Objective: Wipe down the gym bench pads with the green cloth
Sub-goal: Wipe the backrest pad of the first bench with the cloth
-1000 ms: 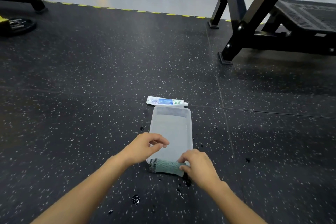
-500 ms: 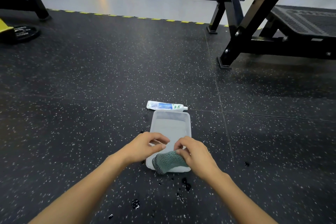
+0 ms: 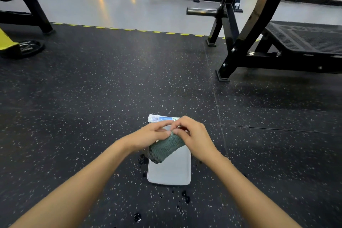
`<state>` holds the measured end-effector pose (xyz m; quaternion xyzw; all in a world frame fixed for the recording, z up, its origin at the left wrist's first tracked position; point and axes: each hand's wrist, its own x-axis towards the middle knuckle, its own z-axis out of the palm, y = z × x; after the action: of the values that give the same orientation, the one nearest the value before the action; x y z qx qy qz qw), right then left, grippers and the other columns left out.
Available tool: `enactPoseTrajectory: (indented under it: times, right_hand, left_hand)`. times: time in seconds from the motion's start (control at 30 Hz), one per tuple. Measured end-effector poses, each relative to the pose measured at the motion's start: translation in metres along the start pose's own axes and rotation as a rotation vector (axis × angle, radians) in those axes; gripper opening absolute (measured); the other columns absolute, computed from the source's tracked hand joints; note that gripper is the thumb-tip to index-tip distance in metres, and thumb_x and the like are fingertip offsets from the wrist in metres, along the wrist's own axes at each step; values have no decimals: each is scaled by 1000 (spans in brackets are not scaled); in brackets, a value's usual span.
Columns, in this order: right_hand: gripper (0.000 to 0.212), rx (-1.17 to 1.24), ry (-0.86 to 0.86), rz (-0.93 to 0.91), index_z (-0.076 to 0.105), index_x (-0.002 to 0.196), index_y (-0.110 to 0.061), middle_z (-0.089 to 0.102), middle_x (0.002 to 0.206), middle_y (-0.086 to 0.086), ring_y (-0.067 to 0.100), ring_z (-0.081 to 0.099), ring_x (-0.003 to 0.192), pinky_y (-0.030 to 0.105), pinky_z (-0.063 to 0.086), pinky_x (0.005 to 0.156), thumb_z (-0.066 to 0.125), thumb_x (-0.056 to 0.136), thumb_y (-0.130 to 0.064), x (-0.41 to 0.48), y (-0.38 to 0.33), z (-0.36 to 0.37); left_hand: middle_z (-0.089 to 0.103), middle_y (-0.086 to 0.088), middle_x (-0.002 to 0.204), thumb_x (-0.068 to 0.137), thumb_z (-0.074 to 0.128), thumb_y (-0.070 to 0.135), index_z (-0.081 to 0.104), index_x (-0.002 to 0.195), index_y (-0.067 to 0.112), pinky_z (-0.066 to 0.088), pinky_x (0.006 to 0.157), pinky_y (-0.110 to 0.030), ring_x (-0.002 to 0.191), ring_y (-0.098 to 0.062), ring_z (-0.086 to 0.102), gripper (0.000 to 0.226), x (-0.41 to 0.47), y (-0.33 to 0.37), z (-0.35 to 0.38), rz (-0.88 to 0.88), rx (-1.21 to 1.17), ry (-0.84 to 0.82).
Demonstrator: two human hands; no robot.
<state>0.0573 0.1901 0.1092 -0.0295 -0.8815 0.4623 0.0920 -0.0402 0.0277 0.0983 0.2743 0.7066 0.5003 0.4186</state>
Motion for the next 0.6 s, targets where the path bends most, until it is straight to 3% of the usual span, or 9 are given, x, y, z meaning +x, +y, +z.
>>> enactPoseTrajectory:
  times: [0.1,0.2,0.33,0.4,0.5,0.6]
  right_hand:
    - [28,61,49,-26,66,83,-26,62,95,-4,1,56,89,10,40,78,63,88,1,7,-30,-21]
    - [31,85,61,-8,64,82,-30,60,97,-1,3,56,92,11,40,81,64,88,0,9,-70,-45]
    - [23,81,72,19,66,86,-23,60,98,0,2,55,91,9,40,80,64,88,0,13,-133,-82]
    - [22,106,78,41,65,93,-22,60,99,0,1,57,89,10,43,81,64,89,0,16,-166,-104]
    - [32,222,66,116,57,102,-31,63,97,-2,5,62,85,17,50,80,69,87,-5,22,-211,-135]
    - [22,237,45,159,64,97,-27,69,94,-6,9,66,90,25,53,85,77,83,-15,28,-266,-174]
  left_hand:
    - [73,-1,111,99,57,12,64,121,15,51,88,-22,101,-11,68,23,-8,35,-7,37,-72,5]
    - [69,-1,92,98,58,6,67,109,0,51,77,-20,85,-9,64,16,-23,78,-16,65,-53,28]
    - [68,1,85,92,69,12,68,94,11,50,74,-24,79,-8,63,2,-49,145,-26,126,36,125]
    - [67,2,83,90,70,9,66,92,8,50,72,-23,76,-5,63,4,-66,181,-29,173,61,189]
    - [66,2,84,91,70,10,64,91,6,51,72,-24,78,-5,62,7,-90,230,-36,224,83,211]
    - [66,4,84,91,70,12,62,92,6,51,73,-24,77,-5,62,9,-122,298,-49,259,76,220]
